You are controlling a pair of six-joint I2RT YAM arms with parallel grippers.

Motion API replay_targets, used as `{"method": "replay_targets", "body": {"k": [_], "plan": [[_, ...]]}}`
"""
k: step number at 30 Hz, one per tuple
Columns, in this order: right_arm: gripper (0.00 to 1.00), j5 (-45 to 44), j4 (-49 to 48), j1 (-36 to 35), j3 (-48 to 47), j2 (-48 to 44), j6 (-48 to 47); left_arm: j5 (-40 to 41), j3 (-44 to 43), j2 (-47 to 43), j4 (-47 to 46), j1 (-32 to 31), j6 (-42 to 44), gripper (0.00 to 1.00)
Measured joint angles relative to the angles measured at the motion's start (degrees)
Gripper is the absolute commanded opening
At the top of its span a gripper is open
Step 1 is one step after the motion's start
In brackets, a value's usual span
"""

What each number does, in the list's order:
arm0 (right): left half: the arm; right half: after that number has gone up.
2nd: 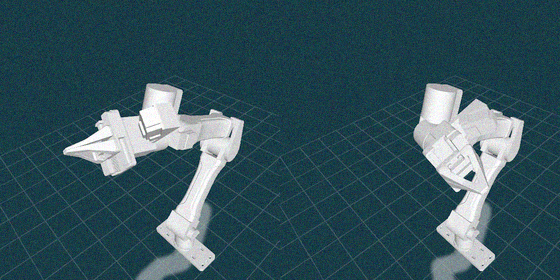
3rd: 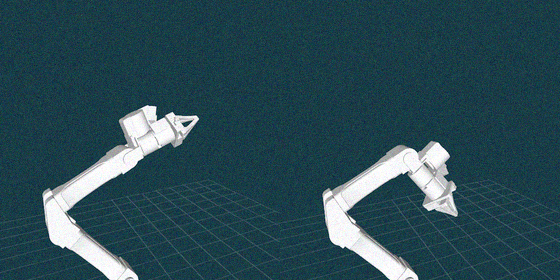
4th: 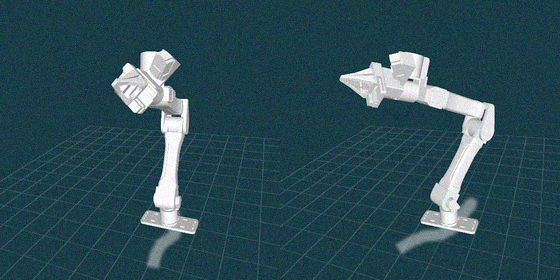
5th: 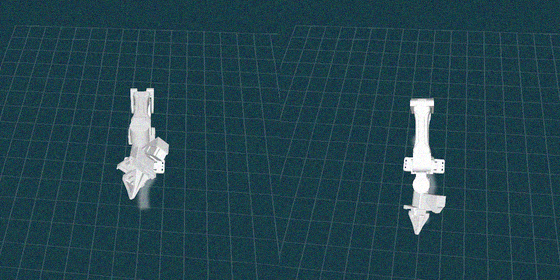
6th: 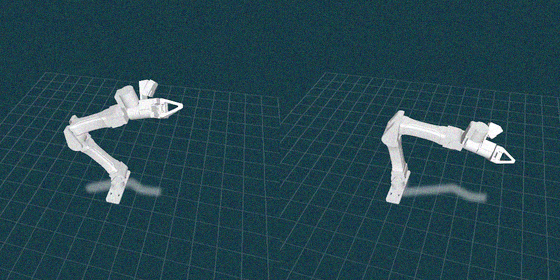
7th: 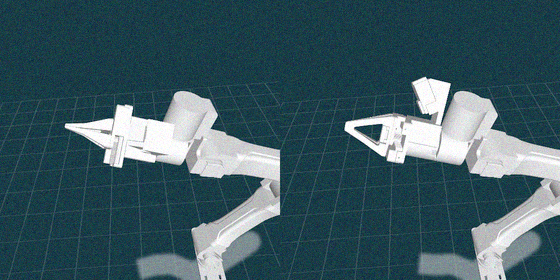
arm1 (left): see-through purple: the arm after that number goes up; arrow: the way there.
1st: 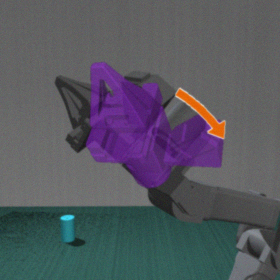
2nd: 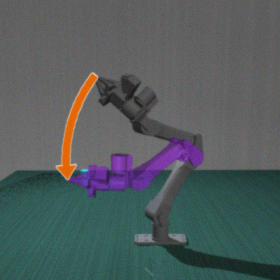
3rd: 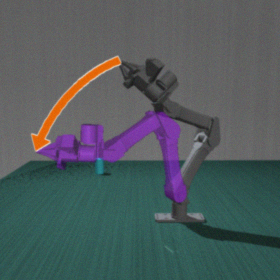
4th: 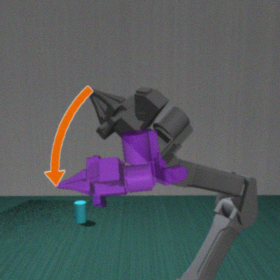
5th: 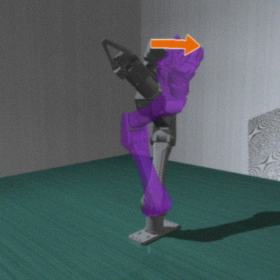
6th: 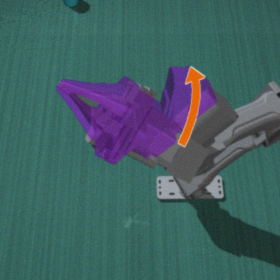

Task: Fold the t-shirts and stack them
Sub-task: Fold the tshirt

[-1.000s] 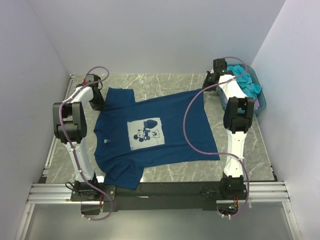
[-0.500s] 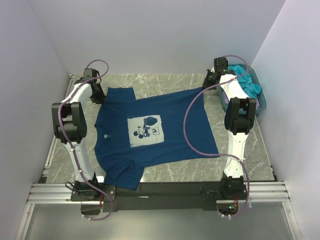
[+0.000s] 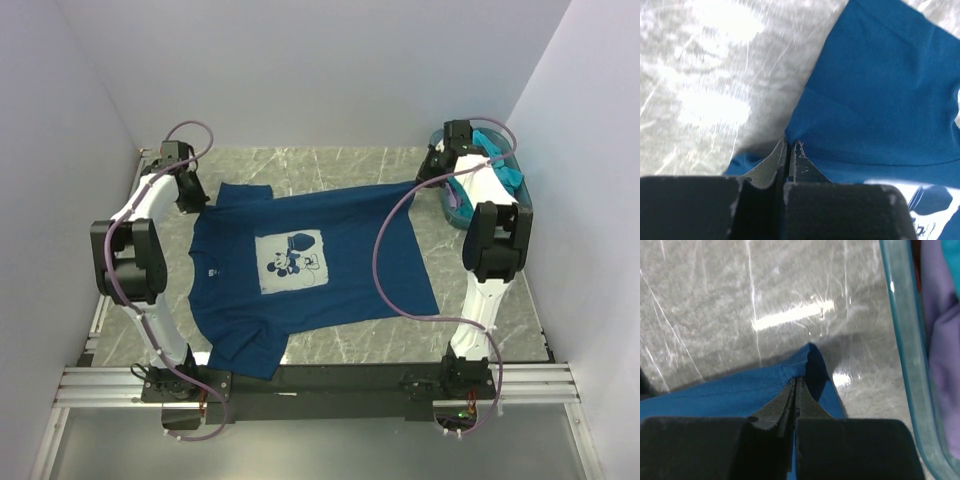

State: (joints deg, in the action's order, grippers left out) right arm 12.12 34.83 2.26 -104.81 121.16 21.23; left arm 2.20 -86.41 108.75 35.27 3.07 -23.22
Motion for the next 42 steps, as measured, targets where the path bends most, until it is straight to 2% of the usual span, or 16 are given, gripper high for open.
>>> {"method": "replay_targets", "body": {"k": [15, 24, 33, 39, 41, 42], "plan": [[0.00, -0.44, -2.27, 0.02, 15.80, -7.74, 1.77, 0.24, 13.35, -10.19, 0.92, 0.02, -1.88, 0.01], [0.00, -2.16, -3.63, 0.02, 19.08, -7.74, 2.05, 0.22, 19.41, -10.29, -0.76, 0.02, -4.04, 0.01], [0.00, -3.08, -4.13, 0.02, 19.39, -6.12, 2.73, 0.26, 20.20, -7.19, -2.21, 0.02, -5.55, 0.01], [0.01, -3.08, -4.11, 0.02, 19.39, -3.98, 2.75, 0.63, 20.31, -5.51, -2.34, 0.02, -6.47, 0.12], [0.08, -3.06, -4.09, 0.02, 19.39, -3.52, 2.84, 0.66, 20.31, -5.51, -2.27, 0.02, -6.43, 0.18], [0.12, -3.06, -4.04, 0.02, 19.45, -3.39, 2.80, 0.66, 20.31, -5.51, -2.23, 0.02, -6.40, 0.26]]}}
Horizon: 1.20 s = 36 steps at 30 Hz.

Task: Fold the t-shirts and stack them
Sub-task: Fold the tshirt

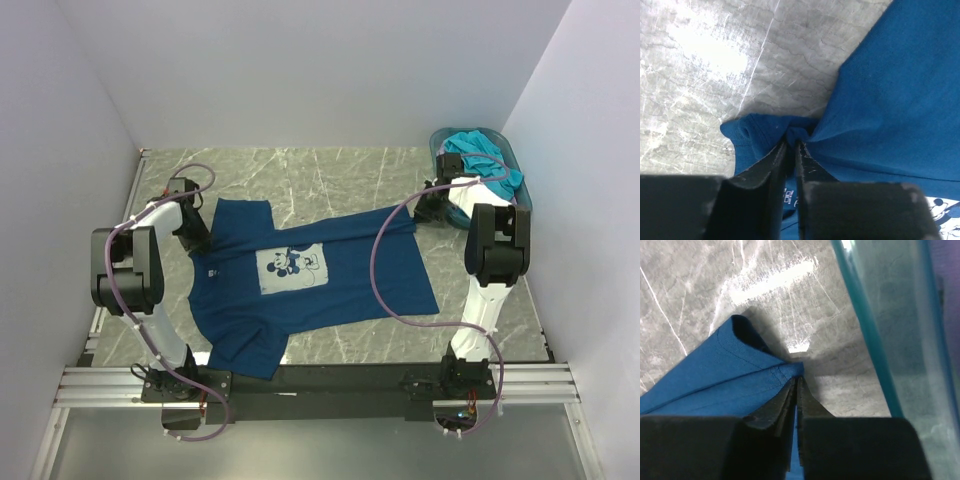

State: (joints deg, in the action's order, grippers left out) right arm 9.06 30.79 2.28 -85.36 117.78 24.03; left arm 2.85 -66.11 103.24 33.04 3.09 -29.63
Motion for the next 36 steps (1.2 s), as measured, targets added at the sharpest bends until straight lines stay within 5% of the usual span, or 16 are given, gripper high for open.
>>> {"method": "replay_targets", "body": {"k": [8, 15, 20, 26, 36], "plan": [[0.45, -1.03, 0.72, -0.15, 0.00, -1.51, -0.55, 1.36, -0.17, -2.40, 2.60, -0.24, -0.11, 0.73], [0.46, -3.69, 2.10, -1.84, 0.02, -8.20, -0.92, 3.28, 0.02, -13.29, 4.20, -0.28, -2.32, 0.72], [0.42, -3.06, 1.29, -7.39, 0.31, -12.13, -0.90, 4.17, 3.85, -19.28, 2.27, -0.24, -5.55, 0.61], [0.38, 0.39, -0.44, -12.28, 0.20, -9.33, 0.13, 2.19, 7.17, -15.02, -1.14, 1.11, -8.98, 0.51], [0.37, 2.08, -1.31, -10.62, -4.07, 3.80, 2.82, -0.98, 2.08, -1.33, -3.37, 3.02, -10.56, 0.41]]}}
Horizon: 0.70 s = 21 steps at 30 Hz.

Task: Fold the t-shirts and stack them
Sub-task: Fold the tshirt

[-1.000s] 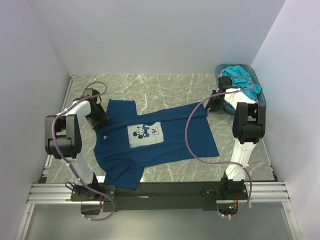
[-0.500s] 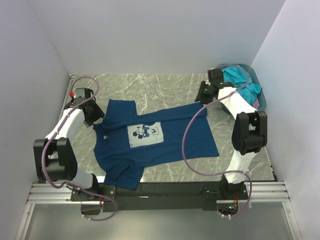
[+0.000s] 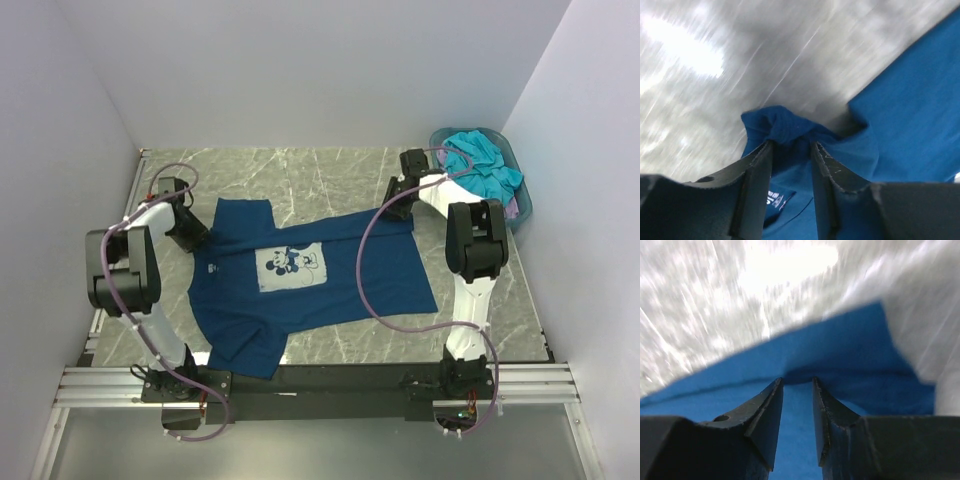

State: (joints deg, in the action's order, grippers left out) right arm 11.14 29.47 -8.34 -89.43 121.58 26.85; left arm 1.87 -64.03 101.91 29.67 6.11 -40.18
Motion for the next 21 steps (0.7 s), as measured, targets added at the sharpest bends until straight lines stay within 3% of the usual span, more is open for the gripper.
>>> {"method": "replay_targets", "body": {"k": [4, 8, 14, 18, 21], "plan": [[0.38, 0.20, -0.90, 2.29, -3.28, 2.43, 1.51, -0.76, -5.01, 4.35, -0.72, 0.07, -0.04, 0.40], [0.38, 2.19, -0.39, 5.07, -7.45, 5.42, 2.91, -1.88, -8.98, 7.32, -0.68, 0.09, -0.02, 0.47], [0.41, 3.45, -0.85, 6.51, -8.48, 4.90, 2.10, -1.16, -9.44, 5.66, 0.87, 0.04, 0.94, 0.74], [0.45, 4.55, -1.36, 5.57, -3.63, -0.81, 1.68, 1.14, -10.80, 1.57, 3.34, 0.02, 3.34, 0.72], [0.53, 4.28, -1.99, 3.72, -0.72, -6.32, 1.18, 1.95, -16.28, 1.40, 3.50, -0.74, 6.16, 0.70]]}}
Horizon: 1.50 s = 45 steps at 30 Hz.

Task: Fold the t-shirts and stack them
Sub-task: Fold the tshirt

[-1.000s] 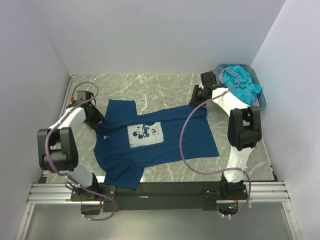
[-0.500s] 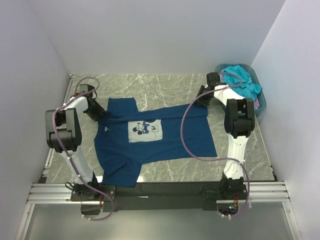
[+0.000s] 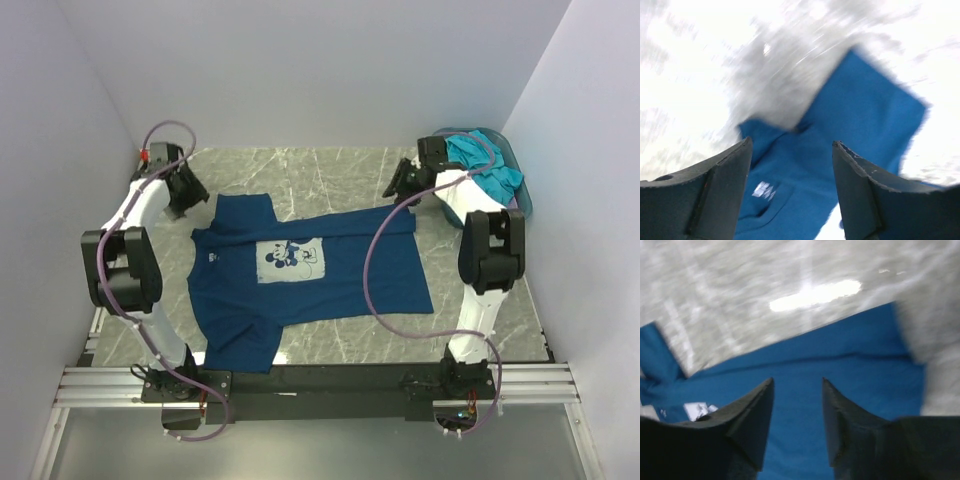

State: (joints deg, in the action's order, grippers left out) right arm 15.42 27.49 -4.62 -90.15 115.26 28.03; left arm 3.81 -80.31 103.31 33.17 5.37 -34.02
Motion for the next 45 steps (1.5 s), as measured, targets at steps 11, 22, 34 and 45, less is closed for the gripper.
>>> {"method": "replay_targets", "body": {"k": [11, 22, 34, 45], "plan": [[0.59, -4.22, -2.51, -17.55, 13.46, -16.11, -1.14, -0.61, -16.96, 16.83, -2.16, -3.69, 6.23, 0.45], [0.59, -3.96, -2.58, -28.26, 22.51, -20.35, -1.51, -0.57, -20.13, 22.12, -3.21, -4.11, 9.60, 0.40], [0.59, -4.00, -2.43, -30.60, 24.28, -20.76, -1.75, -0.37, -26.10, 28.61, -2.91, -5.05, 10.43, 0.36], [0.58, -4.24, -2.40, -30.97, 24.28, -20.98, -1.95, -1.09, -25.53, 28.55, -3.10, -6.73, 11.06, 0.01]]}}
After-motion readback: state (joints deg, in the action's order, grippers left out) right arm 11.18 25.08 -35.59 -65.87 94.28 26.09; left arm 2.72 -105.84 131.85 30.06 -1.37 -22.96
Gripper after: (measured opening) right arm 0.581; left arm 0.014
